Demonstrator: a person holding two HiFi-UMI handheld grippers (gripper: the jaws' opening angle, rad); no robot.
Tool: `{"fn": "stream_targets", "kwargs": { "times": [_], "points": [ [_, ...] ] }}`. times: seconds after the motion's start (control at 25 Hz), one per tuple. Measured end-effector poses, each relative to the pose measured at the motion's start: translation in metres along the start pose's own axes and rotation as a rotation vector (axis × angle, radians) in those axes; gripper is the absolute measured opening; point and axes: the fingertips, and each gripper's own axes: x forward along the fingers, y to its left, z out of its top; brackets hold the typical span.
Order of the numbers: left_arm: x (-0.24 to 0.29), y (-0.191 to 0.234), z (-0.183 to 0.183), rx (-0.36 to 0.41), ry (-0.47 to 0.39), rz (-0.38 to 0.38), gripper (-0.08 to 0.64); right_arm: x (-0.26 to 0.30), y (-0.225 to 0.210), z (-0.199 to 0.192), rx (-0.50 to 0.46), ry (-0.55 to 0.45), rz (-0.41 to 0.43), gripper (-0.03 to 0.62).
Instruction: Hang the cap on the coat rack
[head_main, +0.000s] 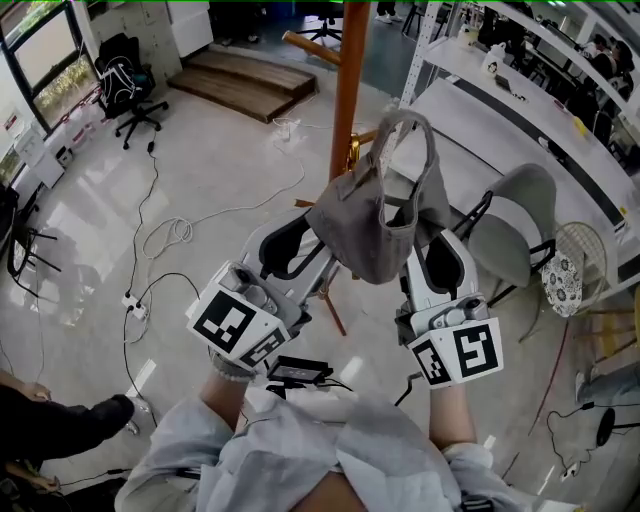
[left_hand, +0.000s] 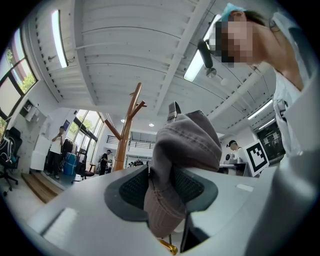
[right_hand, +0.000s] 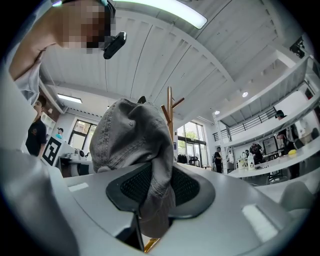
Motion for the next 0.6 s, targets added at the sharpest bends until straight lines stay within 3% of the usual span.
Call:
{"fn": "stream_targets", "kwargs": {
  "times": [0.6],
  "points": [
    [0.025, 0.015, 0.051, 0.078, -0.056, -0.016, 0.153, 0.035, -0.010, 0.048, -0.051, -0.044, 0.050, 0.124]
  ]
}}
